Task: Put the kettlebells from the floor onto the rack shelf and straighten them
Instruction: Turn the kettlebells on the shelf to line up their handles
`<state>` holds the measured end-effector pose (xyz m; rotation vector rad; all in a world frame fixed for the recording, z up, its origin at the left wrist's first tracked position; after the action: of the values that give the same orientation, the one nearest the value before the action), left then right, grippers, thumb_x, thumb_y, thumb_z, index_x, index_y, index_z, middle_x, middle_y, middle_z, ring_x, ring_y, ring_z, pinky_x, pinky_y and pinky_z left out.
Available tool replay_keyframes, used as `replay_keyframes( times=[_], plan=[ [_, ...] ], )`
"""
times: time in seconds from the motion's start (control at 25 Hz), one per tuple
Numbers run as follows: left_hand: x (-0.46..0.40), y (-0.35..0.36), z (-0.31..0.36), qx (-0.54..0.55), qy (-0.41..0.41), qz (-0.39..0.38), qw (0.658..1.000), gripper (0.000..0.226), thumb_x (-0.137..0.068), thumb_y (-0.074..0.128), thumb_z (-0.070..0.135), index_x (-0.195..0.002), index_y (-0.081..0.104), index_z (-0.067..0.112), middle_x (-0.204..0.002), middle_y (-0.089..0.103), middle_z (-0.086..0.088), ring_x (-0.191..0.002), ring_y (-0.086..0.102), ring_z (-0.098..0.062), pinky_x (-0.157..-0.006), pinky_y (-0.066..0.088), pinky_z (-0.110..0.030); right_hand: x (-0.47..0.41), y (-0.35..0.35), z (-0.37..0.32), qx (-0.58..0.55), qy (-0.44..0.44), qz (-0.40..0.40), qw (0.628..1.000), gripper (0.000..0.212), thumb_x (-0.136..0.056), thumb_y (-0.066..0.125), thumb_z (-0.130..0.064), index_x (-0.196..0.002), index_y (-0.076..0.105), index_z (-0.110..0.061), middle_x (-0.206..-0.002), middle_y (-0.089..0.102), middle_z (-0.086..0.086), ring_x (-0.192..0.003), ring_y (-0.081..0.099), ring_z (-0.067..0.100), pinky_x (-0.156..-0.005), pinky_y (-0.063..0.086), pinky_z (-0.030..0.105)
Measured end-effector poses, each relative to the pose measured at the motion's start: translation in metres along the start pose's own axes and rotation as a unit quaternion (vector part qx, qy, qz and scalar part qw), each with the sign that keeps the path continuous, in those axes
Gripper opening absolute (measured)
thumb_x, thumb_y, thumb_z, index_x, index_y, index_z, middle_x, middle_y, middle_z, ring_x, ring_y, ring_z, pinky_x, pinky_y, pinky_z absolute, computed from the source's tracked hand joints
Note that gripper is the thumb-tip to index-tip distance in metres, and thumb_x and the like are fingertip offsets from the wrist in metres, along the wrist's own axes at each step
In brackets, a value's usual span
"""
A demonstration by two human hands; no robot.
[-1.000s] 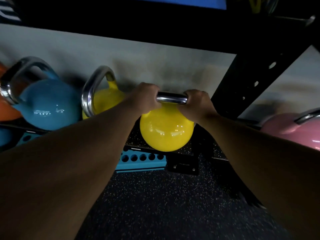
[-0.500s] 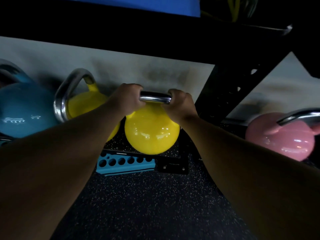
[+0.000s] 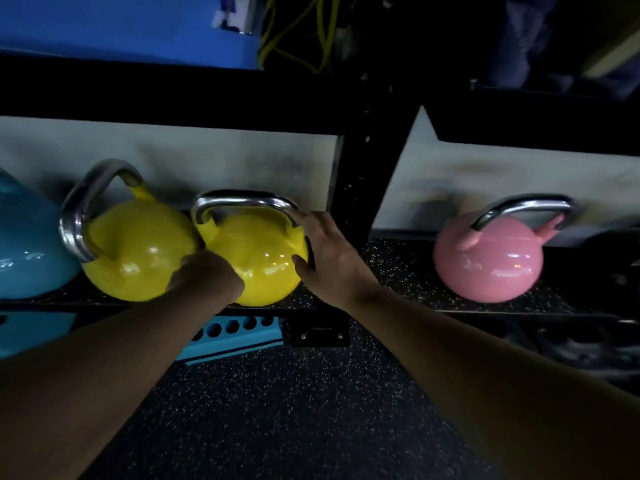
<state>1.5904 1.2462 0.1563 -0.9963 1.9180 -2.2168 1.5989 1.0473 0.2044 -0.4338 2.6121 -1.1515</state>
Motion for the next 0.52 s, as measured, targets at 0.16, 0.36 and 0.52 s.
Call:
replay_keyframes(
  times=[0.16, 0.36, 0.52],
  plan=[
    [0.045, 0.021, 0.08, -0.05, 0.21, -0.067, 0.974, 0.047, -0.094, 0.058, 0.034, -0.13, 0.056, 0.004, -0.13, 0.059, -0.017, -0.117, 0.057, -0.034, -0.084, 0.046, -0.033, 0.055, -0.052, 0.034, 0.056, -0.018, 0.021, 0.998, 0.042, -0.088, 0.058, -0.016, -0.13, 0.056, -0.015, -0.124, 0.056, 0.012, -0.115, 0.056, 0.032, -0.093, 0.051, 0.041],
    [0.15, 0.028, 0.227, -0.033, 0.392, 0.027, 0.919, 0.034, -0.087, 0.06, 0.031, -0.12, 0.058, 0.02, -0.125, 0.06, -0.005, -0.114, 0.059, -0.027, -0.09, 0.05, -0.034, 0.152, -0.173, 0.138, 0.199, 0.052, 0.047, 0.977, 0.038, -0.083, 0.057, -0.024, -0.12, 0.062, -0.019, -0.114, 0.065, 0.009, -0.104, 0.059, 0.035, -0.081, 0.053, 0.042],
    [0.233, 0.045, 0.336, -0.211, 0.45, 0.105, 0.861, 0.039, -0.083, 0.058, 0.034, -0.119, 0.055, 0.02, -0.126, 0.059, -0.004, -0.118, 0.057, -0.027, -0.089, 0.047, -0.035, 0.235, -0.283, 0.225, 0.231, 0.131, 0.061, 0.962, 0.035, -0.078, 0.057, -0.023, -0.112, 0.065, -0.023, -0.106, 0.068, 0.004, -0.101, 0.06, 0.031, -0.082, 0.053, 0.041]
  ],
)
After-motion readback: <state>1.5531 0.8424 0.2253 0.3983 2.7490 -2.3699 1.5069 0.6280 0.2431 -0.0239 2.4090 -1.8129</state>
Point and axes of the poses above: each hand's wrist, its own x-axis away from the middle knuckle, its own y-axis out of the palm, z = x × y, the point moved 7 cm from there along -x, towards the middle knuckle
